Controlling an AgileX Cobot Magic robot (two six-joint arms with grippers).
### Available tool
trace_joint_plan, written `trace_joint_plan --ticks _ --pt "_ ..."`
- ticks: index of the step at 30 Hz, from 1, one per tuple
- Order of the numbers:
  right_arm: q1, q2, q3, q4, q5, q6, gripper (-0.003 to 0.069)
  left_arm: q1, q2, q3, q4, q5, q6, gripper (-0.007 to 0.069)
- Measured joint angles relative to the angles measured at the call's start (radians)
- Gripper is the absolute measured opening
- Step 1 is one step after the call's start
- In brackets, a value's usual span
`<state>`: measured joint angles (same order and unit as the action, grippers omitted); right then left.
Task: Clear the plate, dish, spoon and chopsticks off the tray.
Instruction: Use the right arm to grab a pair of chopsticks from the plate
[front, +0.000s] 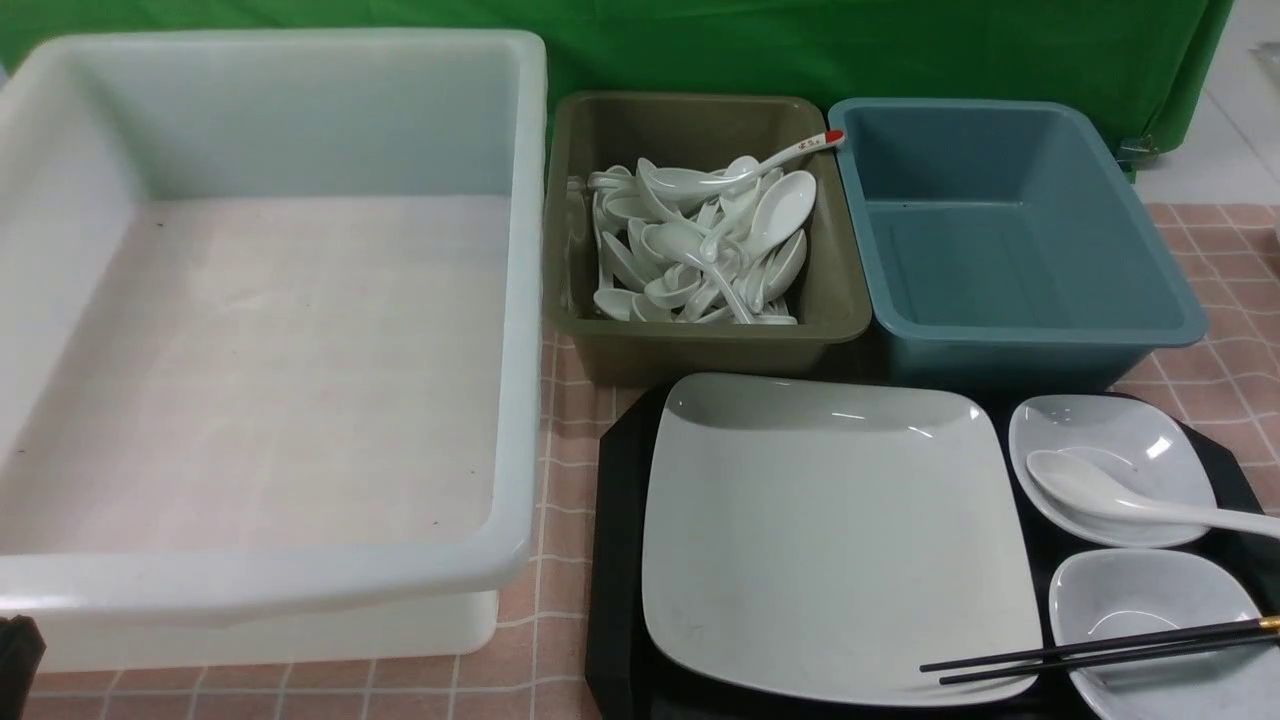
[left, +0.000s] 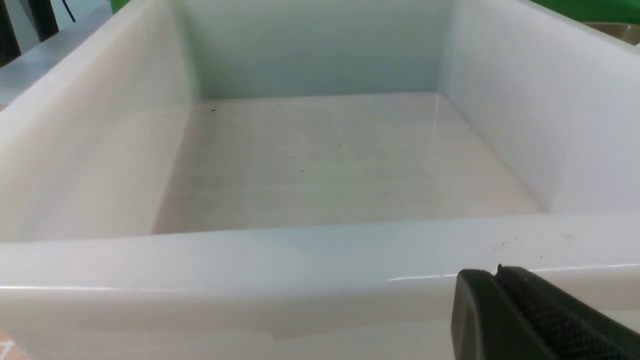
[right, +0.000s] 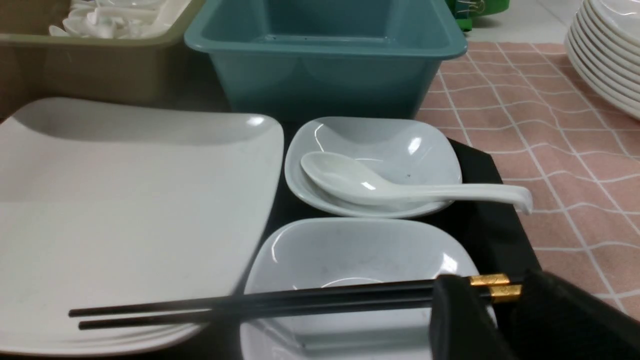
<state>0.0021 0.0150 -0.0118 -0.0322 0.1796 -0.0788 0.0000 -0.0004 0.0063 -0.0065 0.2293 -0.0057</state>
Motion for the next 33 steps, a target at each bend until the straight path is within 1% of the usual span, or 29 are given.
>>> trace_joint_plan --ticks 29,30,33 --pt "0.0 0.0 0.0 0.0 -0.007 0.0 0.0242 0.0 0.0 0.0 0.0 0.0 -0.001 0.0005" --pt "0.0 0.0 0.0 0.009 -0.011 0.007 0.0242 0.0 0.0 0.0 0.0 0.0 -0.001 0.0005" --pt "0.0 0.0 0.001 0.129 -0.016 0.155 0.0242 0.0 0.0 0.0 0.0 0.0 -0.001 0.0005"
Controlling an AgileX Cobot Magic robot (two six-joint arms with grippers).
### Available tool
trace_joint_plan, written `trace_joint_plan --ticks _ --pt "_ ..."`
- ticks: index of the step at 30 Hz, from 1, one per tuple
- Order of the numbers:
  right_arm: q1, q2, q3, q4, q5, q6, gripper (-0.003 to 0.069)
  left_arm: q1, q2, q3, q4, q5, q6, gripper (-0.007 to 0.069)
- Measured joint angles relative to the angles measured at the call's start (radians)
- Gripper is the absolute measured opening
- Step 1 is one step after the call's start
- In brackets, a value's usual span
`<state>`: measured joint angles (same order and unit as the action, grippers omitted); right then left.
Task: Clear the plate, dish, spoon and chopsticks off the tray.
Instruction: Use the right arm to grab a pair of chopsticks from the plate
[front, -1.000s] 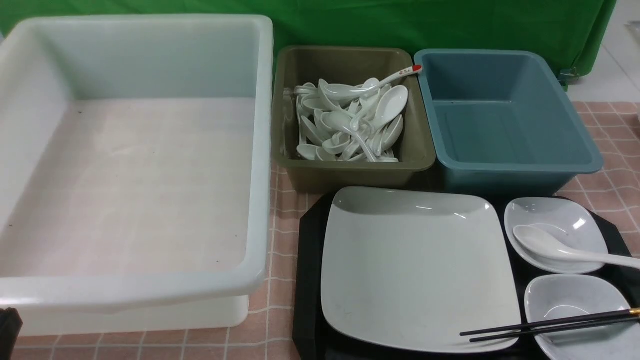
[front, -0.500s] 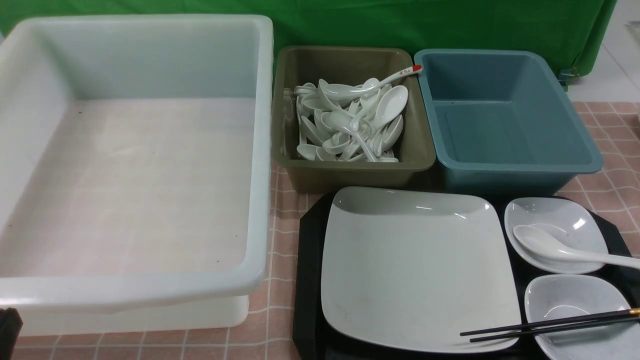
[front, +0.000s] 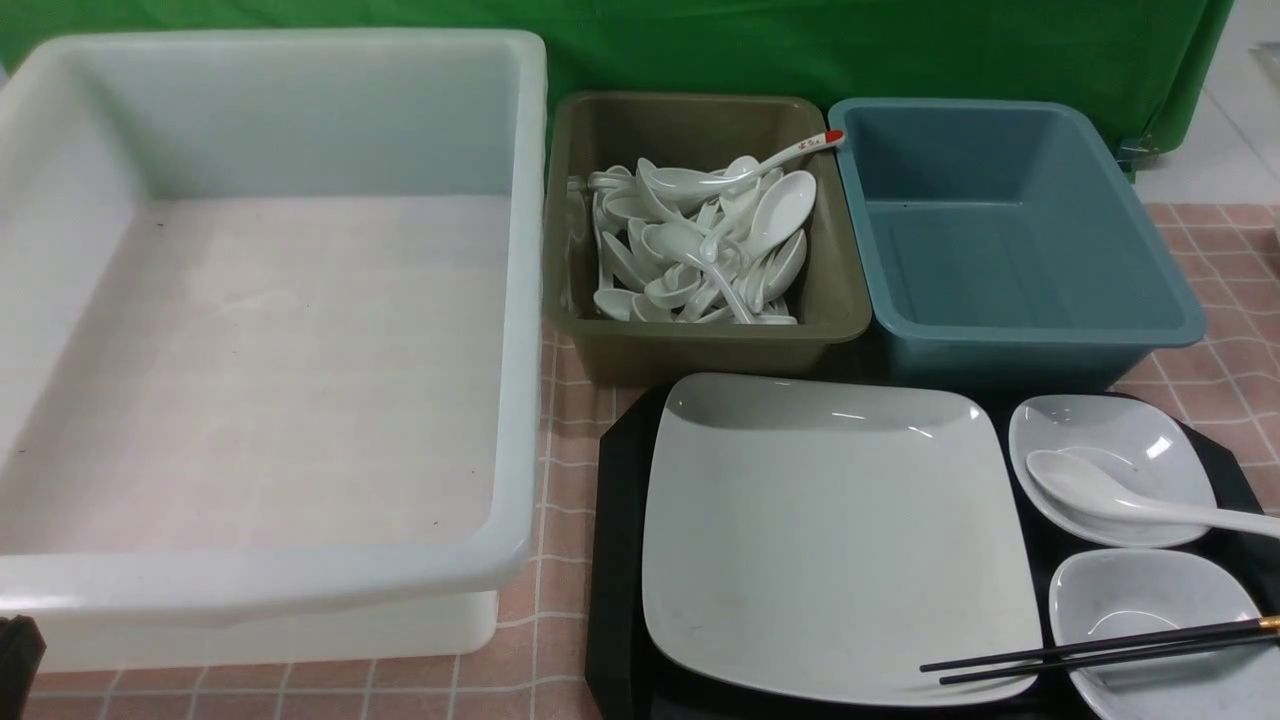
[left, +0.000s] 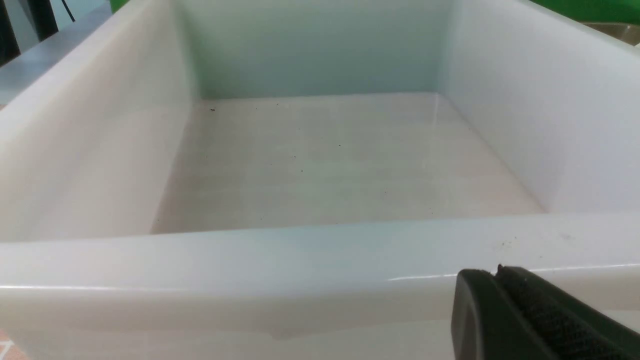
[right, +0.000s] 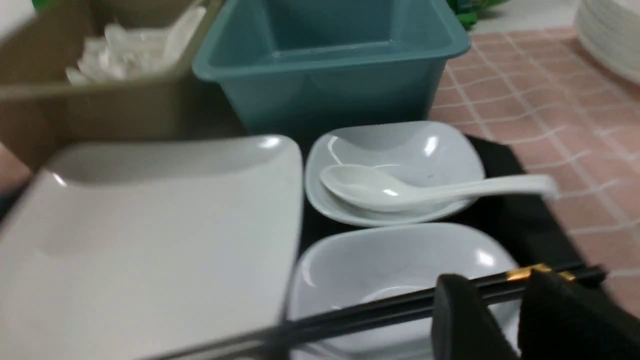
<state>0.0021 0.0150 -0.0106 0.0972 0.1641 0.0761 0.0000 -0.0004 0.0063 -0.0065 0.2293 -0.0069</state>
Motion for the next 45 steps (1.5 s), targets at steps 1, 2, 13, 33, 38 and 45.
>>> trace_joint_plan --ticks 1,2,13,33,38,45 --pt "0.0 0.0 0.0 0.069 -0.002 0.104 0.0242 0.0 0.0 0.0 0.0 0.0 0.0 0.0005" --pt "0.0 0.0 0.001 0.081 -0.002 0.121 0.0242 0.0 0.0 0.0 0.0 0.0 0.0 0.0005" --pt "0.006 0.0 -0.013 0.234 0.0 0.484 0.0212 0.0 0.0 0.0 0.0 0.0 0.0 0.0005" --pt "0.042 0.935 -0.71 -0.139 0.717 -0.058 0.0085 0.0 0.0 0.0 0.0 0.0 0.001 0.0005" --pt "0.098 1.211 -0.823 -0.133 0.747 -0.204 0.0289 0.0 0.0 0.0 0.0 0.0 0.001 0.0005" --pt "0.282 1.427 -0.93 -0.281 0.773 -0.412 0.0526 0.0 0.0 0.0 0.0 0.0 0.001 0.0005"
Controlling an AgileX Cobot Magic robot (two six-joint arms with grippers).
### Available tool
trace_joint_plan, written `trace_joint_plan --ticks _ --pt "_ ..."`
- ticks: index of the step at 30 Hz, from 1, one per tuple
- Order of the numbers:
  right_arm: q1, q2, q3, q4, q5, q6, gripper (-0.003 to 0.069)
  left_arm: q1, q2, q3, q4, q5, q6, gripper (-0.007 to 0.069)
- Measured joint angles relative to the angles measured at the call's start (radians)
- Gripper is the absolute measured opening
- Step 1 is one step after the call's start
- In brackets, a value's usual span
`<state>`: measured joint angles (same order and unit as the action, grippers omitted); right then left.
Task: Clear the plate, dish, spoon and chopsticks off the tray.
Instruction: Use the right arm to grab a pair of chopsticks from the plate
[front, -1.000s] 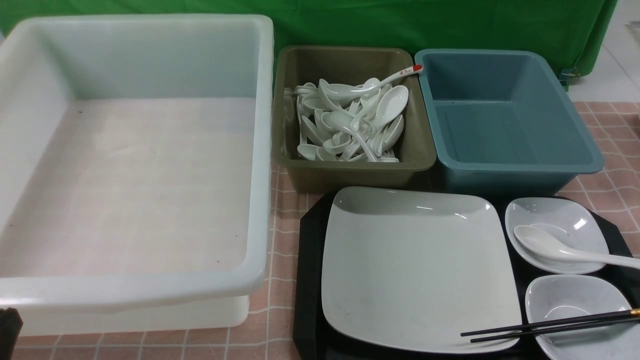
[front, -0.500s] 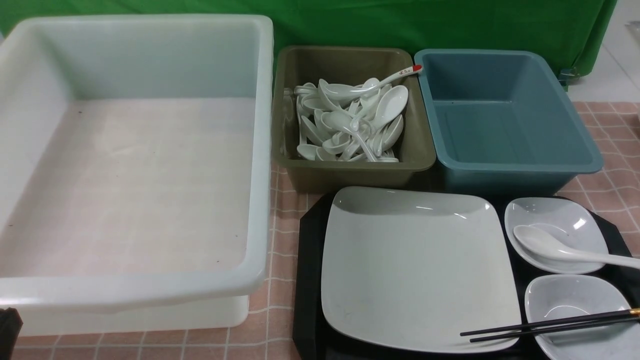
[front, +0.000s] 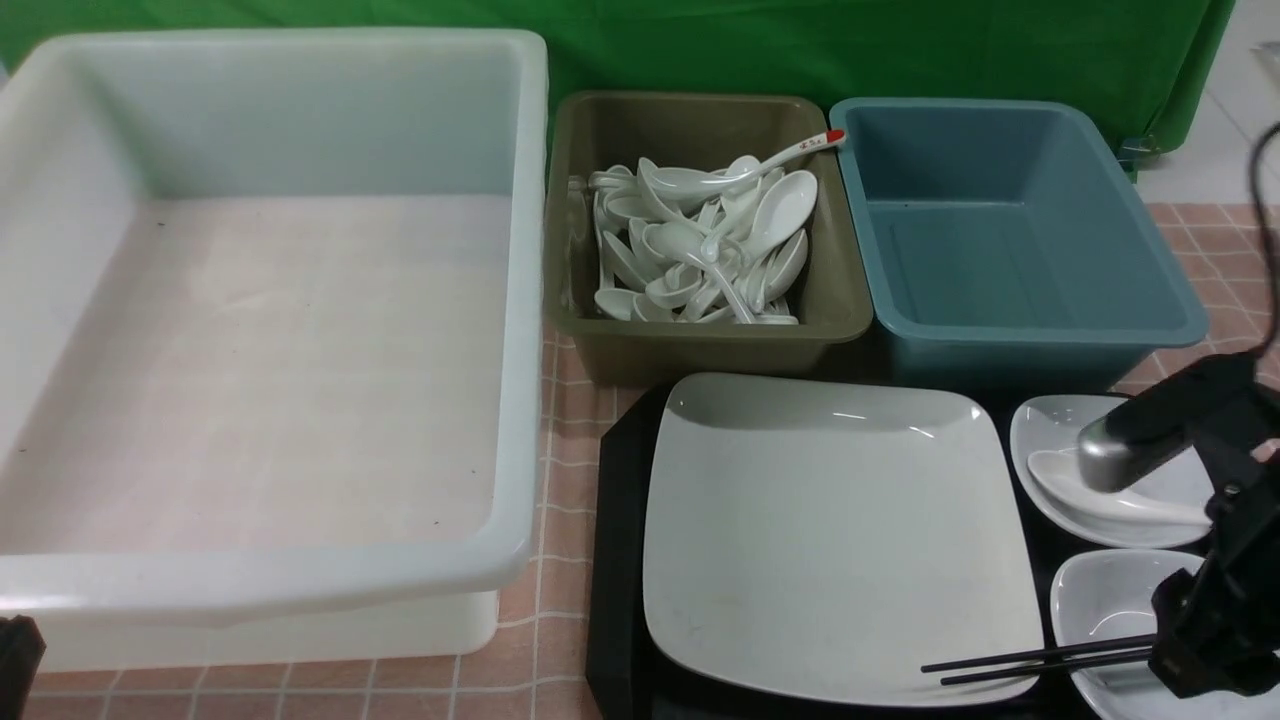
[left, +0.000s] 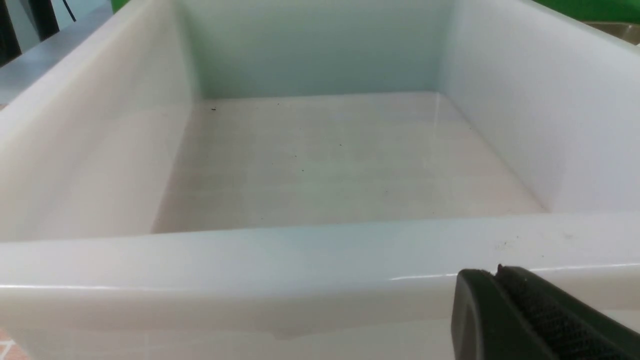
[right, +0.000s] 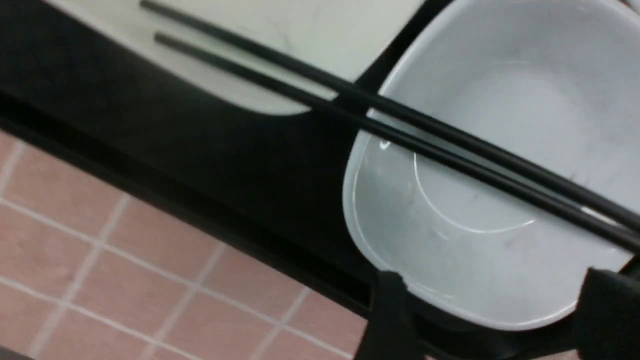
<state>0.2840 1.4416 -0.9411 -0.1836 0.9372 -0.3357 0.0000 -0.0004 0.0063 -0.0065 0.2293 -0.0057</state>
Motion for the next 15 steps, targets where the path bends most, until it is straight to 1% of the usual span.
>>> trace_joint_plan --ticks 1,2,3,5,6,7,8,10,15 --pt "0.009 0.004 0.0 -0.007 0.004 -0.009 0.0529 0.0 0.0 0.0 0.0 0.0 0.0 0.0005" --pt "0.039 0.034 -0.004 -0.058 0.021 -0.084 0.0533 0.0 0.0 0.0 0.0 0.0 -0.001 0.0005" --pt "0.05 0.046 -0.004 -0.072 0.033 -0.121 0.0533 0.0 0.0 0.0 0.0 0.0 -0.001 0.0005" --pt "0.067 0.071 -0.004 -0.089 0.039 -0.225 0.0533 0.0 0.0 0.0 0.0 0.0 -0.001 0.0005" --pt "0.067 0.073 -0.004 -0.09 0.039 -0.235 0.0533 0.0 0.0 0.0 0.0 0.0 -0.001 0.0005" --pt "0.069 0.089 -0.004 -0.097 0.031 -0.31 0.0533 0.0 0.0 0.0 0.0 0.0 -0.001 0.0005" --pt "0.069 0.094 -0.004 -0.099 0.021 -0.344 0.0533 0.0 0.0 0.0 0.0 0.0 -0.001 0.0005" --pt "0.069 0.1 -0.005 -0.113 -0.009 -0.387 0.0533 0.0 0.0 0.0 0.0 0.0 -0.001 0.0005" --pt "0.069 0.102 0.001 -0.135 -0.109 -0.431 0.0533 0.0 0.0 0.0 0.0 0.0 -0.001 0.0005"
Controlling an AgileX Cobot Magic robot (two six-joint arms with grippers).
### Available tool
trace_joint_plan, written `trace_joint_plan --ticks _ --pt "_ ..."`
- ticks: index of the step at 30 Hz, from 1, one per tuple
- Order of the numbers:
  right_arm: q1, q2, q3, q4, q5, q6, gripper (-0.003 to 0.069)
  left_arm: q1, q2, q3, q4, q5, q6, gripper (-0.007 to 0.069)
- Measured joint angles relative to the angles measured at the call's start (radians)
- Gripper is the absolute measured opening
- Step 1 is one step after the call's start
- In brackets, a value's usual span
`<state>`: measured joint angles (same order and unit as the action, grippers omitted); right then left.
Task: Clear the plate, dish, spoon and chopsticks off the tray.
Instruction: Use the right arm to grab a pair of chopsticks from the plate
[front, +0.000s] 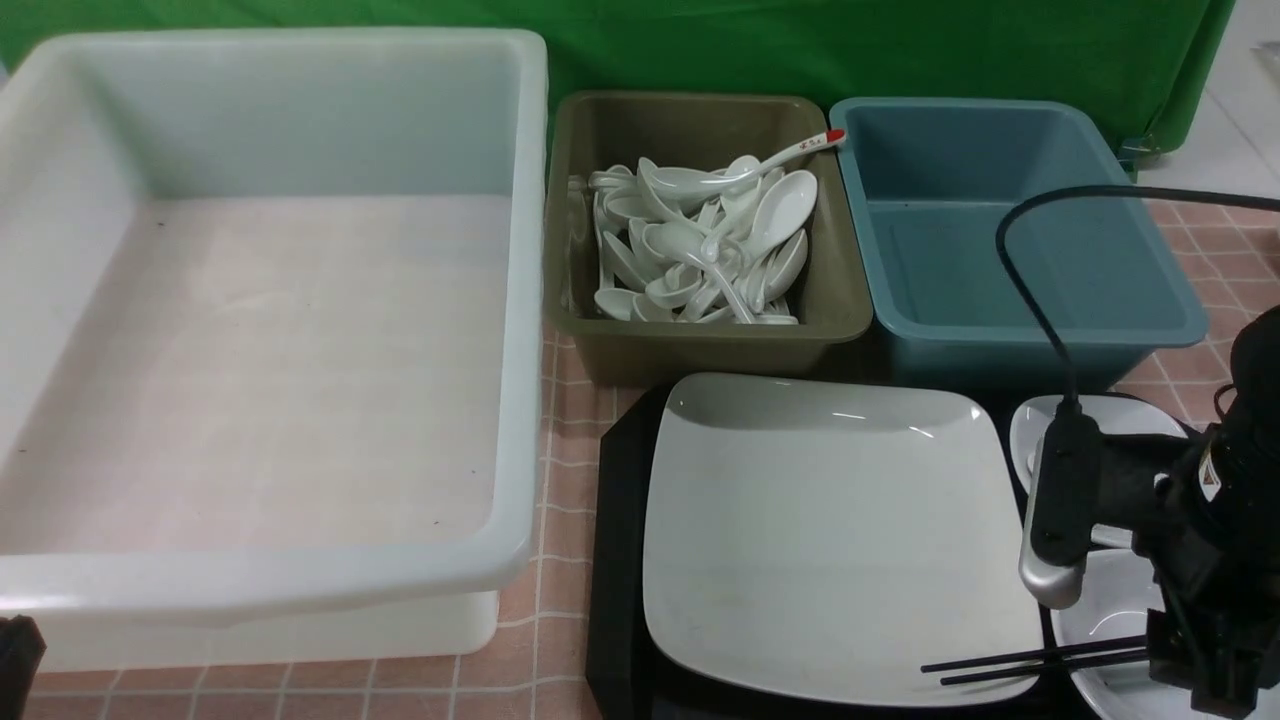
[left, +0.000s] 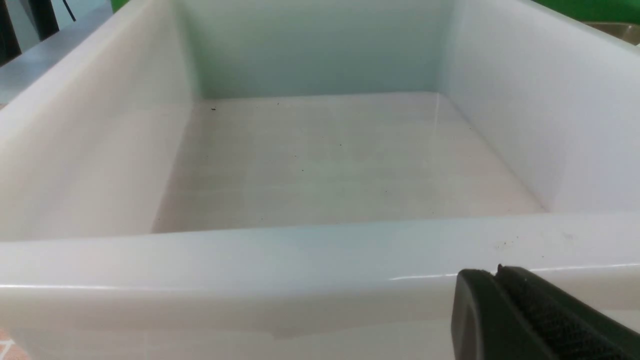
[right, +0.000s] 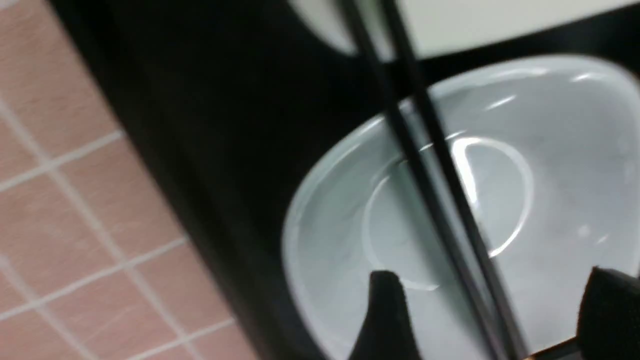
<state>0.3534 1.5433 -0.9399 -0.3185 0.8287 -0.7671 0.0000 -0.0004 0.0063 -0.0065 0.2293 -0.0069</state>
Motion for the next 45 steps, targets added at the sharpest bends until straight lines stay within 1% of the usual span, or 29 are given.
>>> trace_joint_plan --ticks 4,7,21,23,24,25,26,28,29,36,40,42,45 --pt "0.0 0.003 0.048 -0.003 -0.06 -0.079 0.0533 0.0 0.0 0.0 0.0 0.0 0.0 0.0005" --pt "0.0 0.018 0.071 -0.006 -0.084 -0.106 0.0533 0.0 0.0 0.0 0.0 0.0 0.0 0.0005" --pt "0.0 0.118 0.078 -0.042 -0.175 -0.113 0.0528 0.0 0.0 0.0 0.0 0.0 0.001 0.0005" --pt "0.0 0.124 0.078 -0.043 -0.178 -0.113 0.0479 0.0 0.0 0.0 0.0 0.0 0.001 0.0005" --pt "0.0 0.124 0.078 -0.044 -0.177 -0.11 0.0437 0.0 0.0 0.0 0.0 0.0 0.001 0.0005" --pt "0.0 0.124 0.078 -0.045 -0.172 -0.106 0.0361 0.0 0.0 0.0 0.0 0.0 0.001 0.0005" --pt "0.0 0.124 0.078 -0.045 -0.171 -0.104 0.0361 0.0 0.0 0.0 0.0 0.0 0.001 0.0005" --pt "0.0 0.123 0.078 -0.045 -0.149 -0.1 0.0186 0.0 0.0 0.0 0.0 0.0 0.001 0.0005" --pt "0.0 0.121 0.078 -0.045 -0.14 -0.098 0.015 0.0 0.0 0.0 0.0 0.0 0.001 0.0005" --pt "0.0 0.068 0.078 -0.045 -0.082 -0.09 0.015 0.0 0.0 0.0 0.0 0.0 0.001 0.0005" --pt "0.0 0.004 0.078 -0.041 -0.056 -0.055 0.015 0.0 0.0 0.0 0.0 0.0 0.001 0.0005" --pt "0.0 -0.031 0.078 -0.031 -0.05 -0.023 0.015 0.0 0.0 0.0 0.0 0.0 0.001 0.0005" --pt "0.0 -0.117 0.071 0.007 -0.048 0.077 0.015 0.0 0.0 0.0 0.0 0.0 0.0 0.0005"
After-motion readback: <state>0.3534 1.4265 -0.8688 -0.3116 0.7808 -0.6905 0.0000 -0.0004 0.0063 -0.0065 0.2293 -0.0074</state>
